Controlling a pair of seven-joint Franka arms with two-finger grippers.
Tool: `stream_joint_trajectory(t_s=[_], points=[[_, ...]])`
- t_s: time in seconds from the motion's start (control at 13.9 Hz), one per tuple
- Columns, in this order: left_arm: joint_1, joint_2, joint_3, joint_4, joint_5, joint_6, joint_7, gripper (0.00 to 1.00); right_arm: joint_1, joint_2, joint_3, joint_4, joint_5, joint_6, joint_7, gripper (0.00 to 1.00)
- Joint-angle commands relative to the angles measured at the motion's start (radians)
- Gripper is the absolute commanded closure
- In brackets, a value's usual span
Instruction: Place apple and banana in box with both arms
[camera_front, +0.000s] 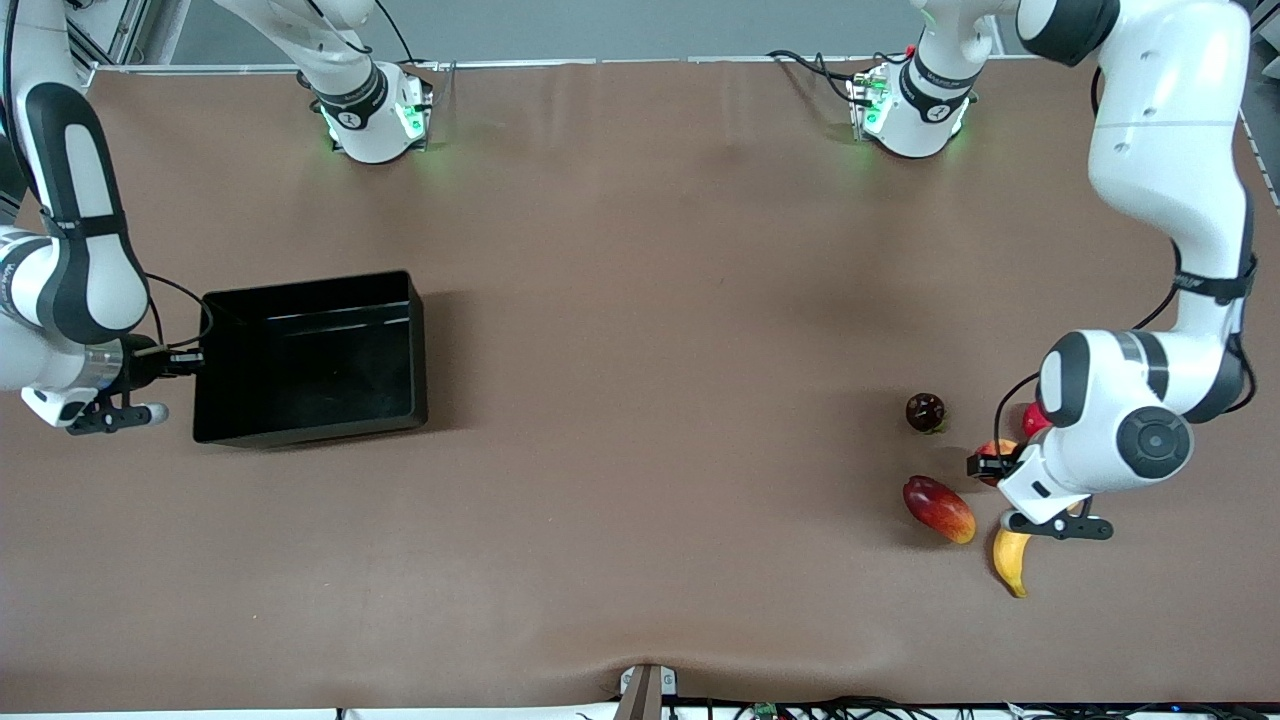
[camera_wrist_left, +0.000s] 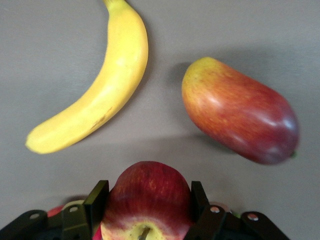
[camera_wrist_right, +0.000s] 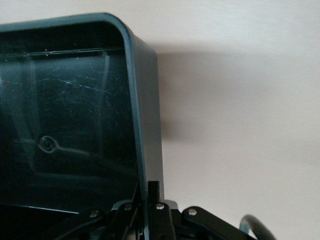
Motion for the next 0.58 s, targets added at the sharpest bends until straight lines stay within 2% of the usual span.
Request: stream_joint_trajectory(t_s=[0.0, 0.14, 0.29, 0.43, 0.5], points=[[-0.034, -0.101, 0.004, -0.021, -0.010, -0.087, -0.009, 1.00, 0.167, -0.048, 0.018, 0.035, 0.070, -0.099, 0.251, 1.00], [-0.045, -0.153, 0.002, -0.021, -0.007, -0.121, -0.015, 1.00, 0.320, -0.052, 0.031, 0.039, 0.137, -0.087, 0.352, 1.00], [-0.068, -0.201, 0.002, -0.021, -0.008, -0.169, -0.017, 1.00, 0.482, -0.041, 0.033, 0.040, 0.211, -0.004, 0.519, 1.00], [-0.100, -0.240, 0.001, -0.023, -0.008, -0.212, -0.041, 1.00, 0.672, -0.007, 0.031, 0.048, 0.220, 0.124, 0.696, 1.00], [-0.117, -0.257, -0.002, -0.026, -0.008, -0.221, -0.061, 1.00, 0.708, 0.014, 0.031, 0.060, 0.220, 0.177, 0.742, 1.00]])
